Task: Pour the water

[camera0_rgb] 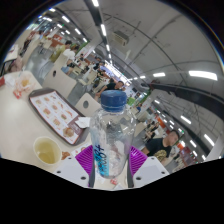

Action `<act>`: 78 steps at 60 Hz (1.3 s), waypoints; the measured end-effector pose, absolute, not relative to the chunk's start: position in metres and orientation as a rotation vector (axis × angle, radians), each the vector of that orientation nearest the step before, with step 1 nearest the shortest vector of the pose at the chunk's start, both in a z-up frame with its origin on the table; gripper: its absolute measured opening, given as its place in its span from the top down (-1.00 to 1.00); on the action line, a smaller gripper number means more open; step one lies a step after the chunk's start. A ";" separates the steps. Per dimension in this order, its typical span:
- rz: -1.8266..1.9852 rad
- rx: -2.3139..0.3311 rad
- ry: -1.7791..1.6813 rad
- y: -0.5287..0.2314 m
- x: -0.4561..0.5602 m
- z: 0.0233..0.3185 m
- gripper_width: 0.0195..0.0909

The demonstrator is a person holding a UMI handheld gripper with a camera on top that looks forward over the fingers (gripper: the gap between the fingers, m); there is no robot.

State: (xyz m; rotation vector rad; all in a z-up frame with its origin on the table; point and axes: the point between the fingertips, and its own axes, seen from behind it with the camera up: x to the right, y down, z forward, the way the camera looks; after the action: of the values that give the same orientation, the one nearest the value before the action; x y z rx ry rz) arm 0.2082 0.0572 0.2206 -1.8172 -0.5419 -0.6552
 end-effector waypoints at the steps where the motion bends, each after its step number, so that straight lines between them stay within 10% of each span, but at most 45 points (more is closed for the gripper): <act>1: -0.607 -1.832 -0.510 0.057 0.210 0.219 0.33; 34: -0.005 -2.110 -0.040 0.032 0.260 0.052 0.28; 48: -0.001 -2.077 -0.049 0.031 0.263 0.054 -0.04; 54: -0.020 -2.180 -0.042 0.017 0.264 0.047 -0.88; 78: -0.070 -2.422 0.028 -0.130 0.208 0.109 -0.84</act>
State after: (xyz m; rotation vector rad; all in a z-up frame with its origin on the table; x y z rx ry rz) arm 0.2083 -0.1298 0.1087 -2.4224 0.0282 -0.0696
